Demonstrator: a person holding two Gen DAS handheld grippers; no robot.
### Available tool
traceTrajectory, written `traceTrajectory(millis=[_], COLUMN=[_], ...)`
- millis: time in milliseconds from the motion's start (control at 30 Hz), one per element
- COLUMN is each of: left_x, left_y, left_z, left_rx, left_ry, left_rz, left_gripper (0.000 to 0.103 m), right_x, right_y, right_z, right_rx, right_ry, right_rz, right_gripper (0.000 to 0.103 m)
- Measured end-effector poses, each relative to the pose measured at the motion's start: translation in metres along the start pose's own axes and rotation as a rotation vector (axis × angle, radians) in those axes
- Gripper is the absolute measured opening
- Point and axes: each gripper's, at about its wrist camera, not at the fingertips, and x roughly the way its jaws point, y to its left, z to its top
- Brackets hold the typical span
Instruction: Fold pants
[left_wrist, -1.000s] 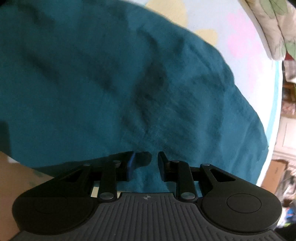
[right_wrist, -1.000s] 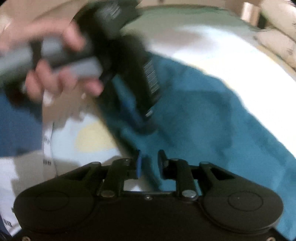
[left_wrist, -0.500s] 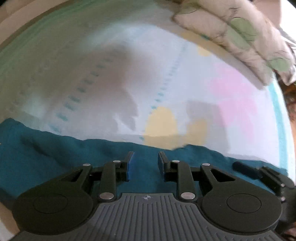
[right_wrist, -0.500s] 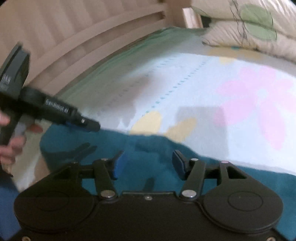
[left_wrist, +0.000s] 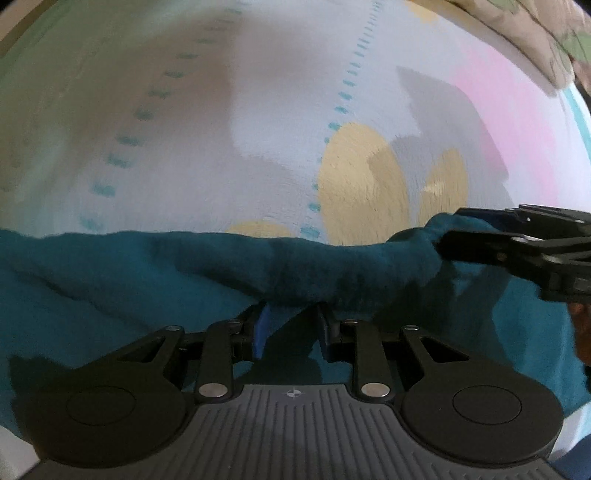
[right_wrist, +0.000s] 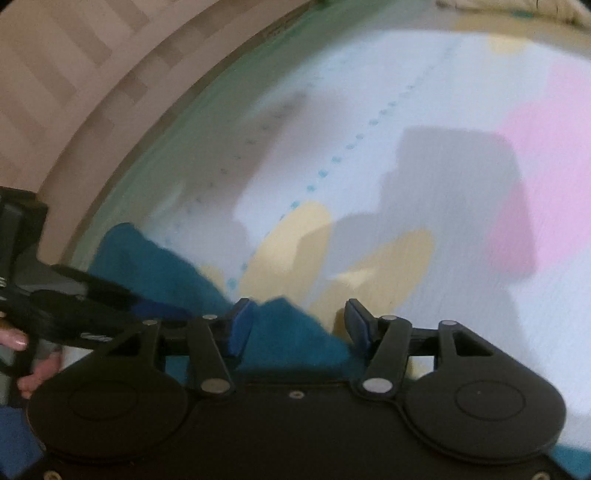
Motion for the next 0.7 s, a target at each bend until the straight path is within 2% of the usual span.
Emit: traceTrajectory(millis=[67, 100, 167, 267, 367, 433, 533, 633, 700], left_x=[0.0, -0.002, -0.012, -0.03, -0.037, -0.032, -0.022, -0.008, -0.007], left_y=[-0.004, -0.004, 0.006, 0.031, 0.044, 0.045, 0.043, 0.038, 0.036], left_z=[0.0, 0.0, 0.004, 0.01, 0.011, 0.014, 0.014, 0.013, 0.011], left_rx=[0.018, 0.014, -0.049, -0.201, -0.297, -0.313, -0.31, -0.25, -0.23], left_ry=[-0.001, -0.001, -0.032, -0.121, -0.194, -0.185, -0.131, -0.044, -0.04], left_rz=[0.009, 0.005, -0.037, -0.146, -0.18, -0.165, -0.138, -0.068, -0.056], left_gripper=[0.026, 0.026, 0.026, 0.026, 0.026, 0.026, 0.026, 0.026, 0.026], right_x=[-0.014, -0.019, -0.027, -0.031, -0.023, -0.017, -0.013, -0.011, -0.01], right_y=[0.015, 0.022, 0.041, 0.066, 0.079, 0.084, 0.086, 0.088, 0.088], right_z=[-0.014, -0.019, -0.038, -0.065, -0.087, -0.095, -0.104, -0.098, -0.092], right_rx=[-0.039, -0.067, -0.139, -0.274, -0.357, -0.386, -0.392, -0.396, -0.385], right_ry=[-0.052, -0.069, -0.096, -0.116, -0.102, -0.094, -0.088, -0.101, -0.107], right_rz=[0.027, 0.025, 0.013, -0.062, -0.128, -0.159, -0.179, -0.191, -0.17], right_gripper=[0.032, 0.03, 0.03, 0.03, 0.03, 0.03, 0.031, 0.034, 0.038])
